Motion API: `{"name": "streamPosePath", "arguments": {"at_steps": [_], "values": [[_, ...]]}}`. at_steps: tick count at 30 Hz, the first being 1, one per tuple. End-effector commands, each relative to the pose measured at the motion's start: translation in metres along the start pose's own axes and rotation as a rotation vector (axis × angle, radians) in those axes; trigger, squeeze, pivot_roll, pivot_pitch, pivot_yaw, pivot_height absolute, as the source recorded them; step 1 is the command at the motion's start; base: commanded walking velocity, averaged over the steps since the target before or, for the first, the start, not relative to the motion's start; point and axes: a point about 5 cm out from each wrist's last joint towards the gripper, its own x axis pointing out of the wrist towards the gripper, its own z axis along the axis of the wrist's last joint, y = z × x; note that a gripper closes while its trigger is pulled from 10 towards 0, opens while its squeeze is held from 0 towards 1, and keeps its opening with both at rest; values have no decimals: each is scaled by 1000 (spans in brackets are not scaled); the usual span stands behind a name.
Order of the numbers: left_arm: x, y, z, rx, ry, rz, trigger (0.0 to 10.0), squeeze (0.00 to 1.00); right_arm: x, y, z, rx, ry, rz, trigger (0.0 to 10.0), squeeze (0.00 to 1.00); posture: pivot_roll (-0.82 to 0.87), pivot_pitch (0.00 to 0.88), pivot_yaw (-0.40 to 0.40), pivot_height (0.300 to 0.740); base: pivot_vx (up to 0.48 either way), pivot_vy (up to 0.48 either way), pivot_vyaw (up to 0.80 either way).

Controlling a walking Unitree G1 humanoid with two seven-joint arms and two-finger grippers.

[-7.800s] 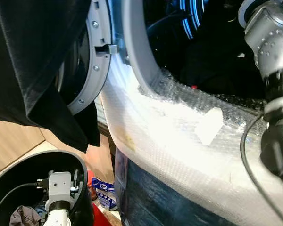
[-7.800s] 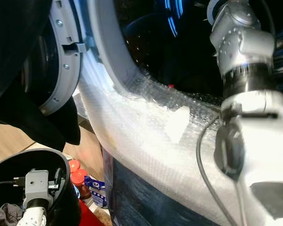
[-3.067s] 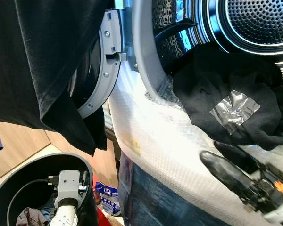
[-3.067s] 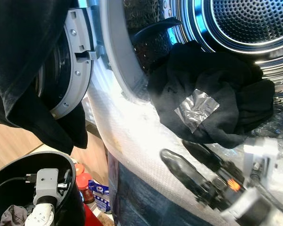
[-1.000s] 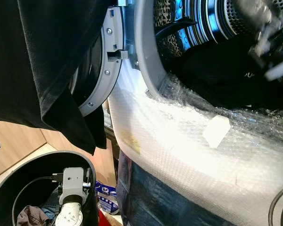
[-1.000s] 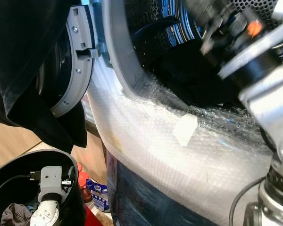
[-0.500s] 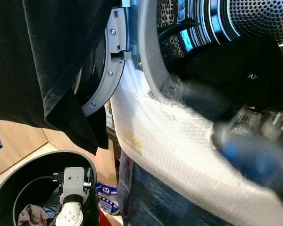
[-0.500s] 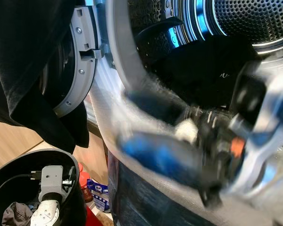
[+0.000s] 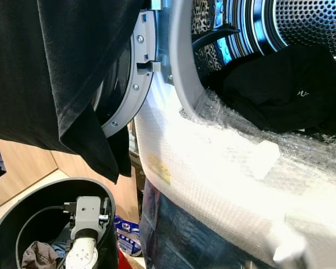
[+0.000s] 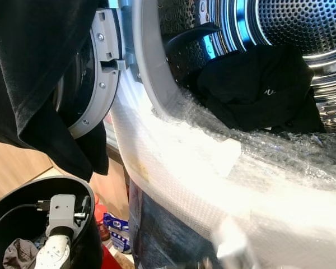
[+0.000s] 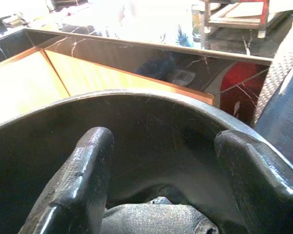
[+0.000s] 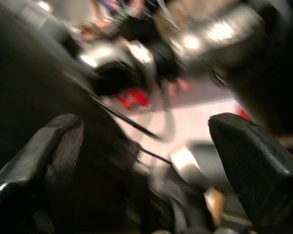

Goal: Clothes washing

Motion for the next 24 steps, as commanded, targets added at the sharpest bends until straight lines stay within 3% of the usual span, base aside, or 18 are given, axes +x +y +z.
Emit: {"name": "streamPosePath", "arguments": {"at_steps": [1, 6, 12, 15, 18, 20, 24], "values": [[-3, -2, -8, 8, 34, -16, 10000, 0, -6, -24, -20, -9, 66, -115, 10000, 0, -108, 2, -28, 740, 0, 0, 0], [-3, -1, -8, 9, 31, -12, 10000, 0, -17, -82, -48, 38, 3, -412, 10000, 0, -89, 0, -31, 740, 0, 0, 0], [-5, 3, -9, 11, 30, 2, 10000, 0, -15, -109, -70, 101, -16, -514, 10000, 0, -81, 0, -22, 740, 0, 0, 0], [-6, 3, -10, 14, 31, 0, 10000, 0, -12, -126, -91, 179, -17, -618, 10000, 0, -78, 0, -22, 740, 0, 0, 0], [-7, 2, -13, 16, 49, -13, 10000, 0, -14, -147, -111, 209, -11, -818, 10000, 0, -70, 0, -18, 740, 0, 0, 0], [-7, 1, -13, 16, 49, -13, 10000, 0, -13, -150, -114, 219, -19, -848, 10000, 0, -70, 0, -18, 740, 0, 0, 0], [-9, 10, 0, 62, -31, 52, 10000, 0, -9, -164, -130, 355, -107, -1050, 10000, 0, -57, 0, -3, 740, 0, 0, 0]]}}
